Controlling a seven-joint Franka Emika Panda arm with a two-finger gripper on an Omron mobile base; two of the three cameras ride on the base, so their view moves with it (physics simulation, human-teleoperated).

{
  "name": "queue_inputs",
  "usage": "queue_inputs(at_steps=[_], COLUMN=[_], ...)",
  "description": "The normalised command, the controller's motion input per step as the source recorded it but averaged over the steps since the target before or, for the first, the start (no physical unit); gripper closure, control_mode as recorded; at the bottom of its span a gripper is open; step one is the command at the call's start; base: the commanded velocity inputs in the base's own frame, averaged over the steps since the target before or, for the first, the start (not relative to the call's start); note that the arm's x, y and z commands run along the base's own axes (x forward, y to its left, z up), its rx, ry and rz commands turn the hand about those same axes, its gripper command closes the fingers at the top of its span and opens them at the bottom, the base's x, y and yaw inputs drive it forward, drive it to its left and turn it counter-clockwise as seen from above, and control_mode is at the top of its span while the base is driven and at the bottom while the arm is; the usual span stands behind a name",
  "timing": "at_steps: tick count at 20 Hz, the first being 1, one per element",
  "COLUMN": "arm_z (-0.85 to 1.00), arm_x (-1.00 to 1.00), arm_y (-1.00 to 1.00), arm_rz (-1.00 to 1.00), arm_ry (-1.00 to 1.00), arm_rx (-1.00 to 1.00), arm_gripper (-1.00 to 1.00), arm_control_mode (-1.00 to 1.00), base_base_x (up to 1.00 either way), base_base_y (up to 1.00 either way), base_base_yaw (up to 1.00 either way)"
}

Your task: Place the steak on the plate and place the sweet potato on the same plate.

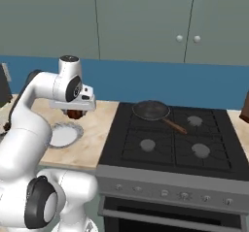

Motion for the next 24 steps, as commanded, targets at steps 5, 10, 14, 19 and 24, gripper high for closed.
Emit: queue_inputs(at_steps=[5, 10, 14, 19, 24], arm_z=[0.00, 0.00, 0.00, 0.00, -0.19], arm_x=[0.00, 0.00, 0.00, 0.01, 0.13], arm_y=[0.00, 0.00, 0.00, 0.02, 0.24], arm_rz=[0.00, 0.00, 0.00, 0.00, -0.03], arm_ry=[0.00, 0.00, 0.00, 0.00, 0.00], arm_rx=[0.00, 0.00, 0.00, 0.00, 0.00], arm_gripper=[1.00, 1.00, 1.00, 1.00, 1.00], arm_control_mode=[1.00, 1.00, 1.00, -1.00, -1.00], base_base_x=[0.00, 0.21, 0.32, 0.12, 0.00], base_base_y=[0.67, 0.37, 0.08, 0.09, 0.00], base_base_yaw=[-0.12, -0.07, -0.01, -0.03, 0.00])
